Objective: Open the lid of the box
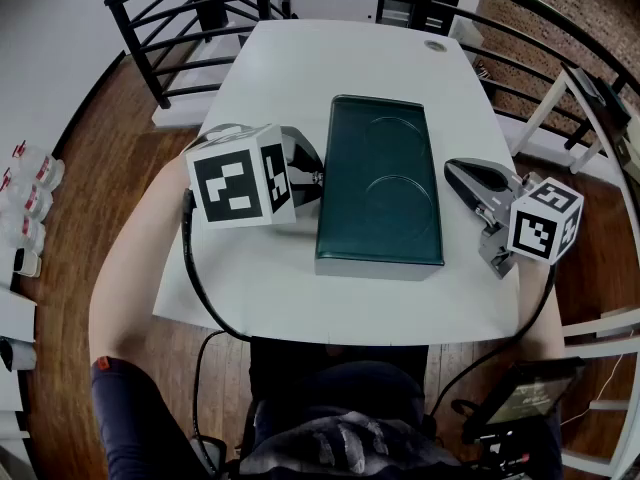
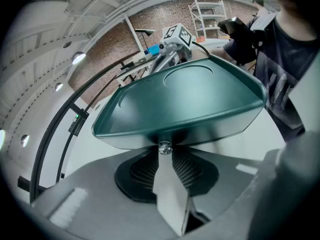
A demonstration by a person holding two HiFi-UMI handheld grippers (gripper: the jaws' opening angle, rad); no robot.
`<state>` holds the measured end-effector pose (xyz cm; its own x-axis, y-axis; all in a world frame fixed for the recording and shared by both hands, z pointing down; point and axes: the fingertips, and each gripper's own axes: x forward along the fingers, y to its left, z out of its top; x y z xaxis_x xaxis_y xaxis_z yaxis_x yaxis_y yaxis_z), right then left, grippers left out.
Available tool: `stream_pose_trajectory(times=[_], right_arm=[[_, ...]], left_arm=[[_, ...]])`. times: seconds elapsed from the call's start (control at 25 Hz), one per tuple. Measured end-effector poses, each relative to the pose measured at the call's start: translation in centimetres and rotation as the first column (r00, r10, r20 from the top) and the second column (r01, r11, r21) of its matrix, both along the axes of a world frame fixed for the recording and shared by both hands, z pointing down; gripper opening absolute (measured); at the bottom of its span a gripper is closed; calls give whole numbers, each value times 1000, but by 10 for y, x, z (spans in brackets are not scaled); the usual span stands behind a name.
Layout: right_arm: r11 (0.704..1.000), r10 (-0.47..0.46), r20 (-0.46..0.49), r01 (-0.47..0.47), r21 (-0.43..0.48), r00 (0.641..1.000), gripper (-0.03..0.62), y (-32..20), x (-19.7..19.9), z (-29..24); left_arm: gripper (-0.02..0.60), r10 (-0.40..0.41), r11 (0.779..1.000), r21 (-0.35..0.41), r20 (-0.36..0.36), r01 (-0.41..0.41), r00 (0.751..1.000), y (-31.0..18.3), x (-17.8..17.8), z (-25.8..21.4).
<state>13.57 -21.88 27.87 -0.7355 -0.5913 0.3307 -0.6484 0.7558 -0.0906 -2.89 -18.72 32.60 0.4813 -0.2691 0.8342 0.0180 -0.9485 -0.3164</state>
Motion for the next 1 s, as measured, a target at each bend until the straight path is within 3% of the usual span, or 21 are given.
stream_pose_trajectory(times=[0.12, 0.48, 0.68, 1.0], right_arm=[[1000, 1, 1, -1, -1, 1000, 3, 1, 0, 2], [1000, 1, 0, -1, 0, 1000, 3, -1, -1, 4], [1000, -2, 0, 2, -2, 1000, 3, 0, -3, 4], [1000, 0, 0, 0, -3, 1000, 3, 1, 1, 4]], left_arm=[[101, -4, 1000, -3, 47, 4, 999, 1, 0, 4], [98, -31, 998, -44, 67, 34, 997, 0, -5, 6], [97, -73, 994, -75, 130, 83, 989, -1, -35, 8], [95, -168, 980, -85, 119, 179, 979, -5, -80, 9]])
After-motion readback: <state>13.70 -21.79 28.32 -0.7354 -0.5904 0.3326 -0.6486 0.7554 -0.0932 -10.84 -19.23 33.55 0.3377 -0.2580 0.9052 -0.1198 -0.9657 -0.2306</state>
